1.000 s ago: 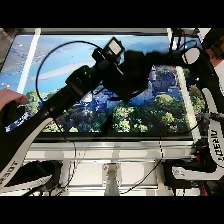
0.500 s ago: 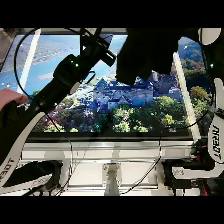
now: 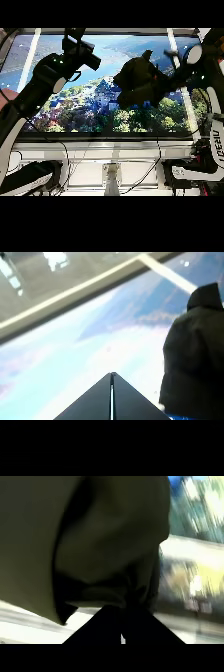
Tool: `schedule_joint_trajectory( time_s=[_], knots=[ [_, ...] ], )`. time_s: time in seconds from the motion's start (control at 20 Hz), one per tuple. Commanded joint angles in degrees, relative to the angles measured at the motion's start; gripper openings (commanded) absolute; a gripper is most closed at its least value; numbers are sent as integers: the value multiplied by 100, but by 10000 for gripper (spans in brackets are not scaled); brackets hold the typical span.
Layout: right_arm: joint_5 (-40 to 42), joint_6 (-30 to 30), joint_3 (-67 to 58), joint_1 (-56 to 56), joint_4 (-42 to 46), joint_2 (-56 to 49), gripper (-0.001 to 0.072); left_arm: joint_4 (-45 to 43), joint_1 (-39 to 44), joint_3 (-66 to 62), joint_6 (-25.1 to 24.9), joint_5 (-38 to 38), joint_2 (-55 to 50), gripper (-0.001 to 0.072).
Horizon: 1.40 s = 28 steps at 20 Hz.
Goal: Fold the clothes and pants, and hang the long-sleeved shirts on hangers.
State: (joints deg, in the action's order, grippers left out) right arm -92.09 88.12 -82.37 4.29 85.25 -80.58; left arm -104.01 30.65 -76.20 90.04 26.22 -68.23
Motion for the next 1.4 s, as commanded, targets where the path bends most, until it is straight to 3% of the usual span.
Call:
schedule_joint_trajectory(
  time_s=[0.0, 0.2, 0.25, 0.3, 0.35, 0.5, 0.6, 0.65, 0.7, 0.85, 0.9, 0.95, 1.0, 1.15, 1.2, 1.35],
  knots=[
    [11, 522, 1425, -282, 866, 354, 10, 1075, -166, 98, -44, 1110, 85, 6],
    [516, 540, 2037, -1019, 1097, 420, 43, 3121, -339, 706, -1169, 1368, 15, 6],
    [614, 531, 1987, -1169, 1165, 422, 187, 3757, -352, 872, -1593, 1576, -50, 6],
    [697, 522, 1882, -1290, 1239, 422, 423, 4461, -352, 1062, -1993, 1696, -122, 7],
    [763, 422, 1722, -1377, 1307, 422, 557, 5143, -356, 1241, -2367, 1714, -179, 6],
    [859, 20, 1032, -1502, 1425, 422, 551, 6743, -350, 1572, -3550, 1891, -409, 8],
    [1084, -26, 640, -1502, 1397, 422, 537, 7230, -350, 1611, -3543, 2179, -697, 9],
    [1176, -59, 503, -1502, 1392, 420, 500, 7423, -350, 1611, -3545, 2317, -881, 8],
    [1235, -79, 411, -1504, 1375, 420, 414, 7788, -350, 1611, -3545, 2450, -1113, 8],
    [1388, -83, 334, -1545, 964, 420, 407, 9173, -262, 1611, -3731, 2568, -1832, 9],
    [1410, -81, 334, -1545, 859, 417, 440, 9447, -192, 1611, -3810, 2568, -2057, 46],
    [1436, -81, 334, -1545, 765, 417, 480, 9591, -116, 1611, -3803, 2557, -2251, 334],
    [1482, -81, 334, -1545, 730, 417, 487, 9683, -61, 1611, -3799, 2529, -2398, 511],
    [1580, -61, 334, -1545, 671, 417, 497, 9759, -42, 1611, -3744, 2481, -2693, 511],
    [1661, -28, 334, -1545, 568, 420, 558, 9916, -28, 1611, -3731, 2448, -2747, 511],
    [1843, -31, 334, -1532, 236, 420, 571, 10491, 129, 1604, -3692, 2253, -2859, 491]
  ],
)
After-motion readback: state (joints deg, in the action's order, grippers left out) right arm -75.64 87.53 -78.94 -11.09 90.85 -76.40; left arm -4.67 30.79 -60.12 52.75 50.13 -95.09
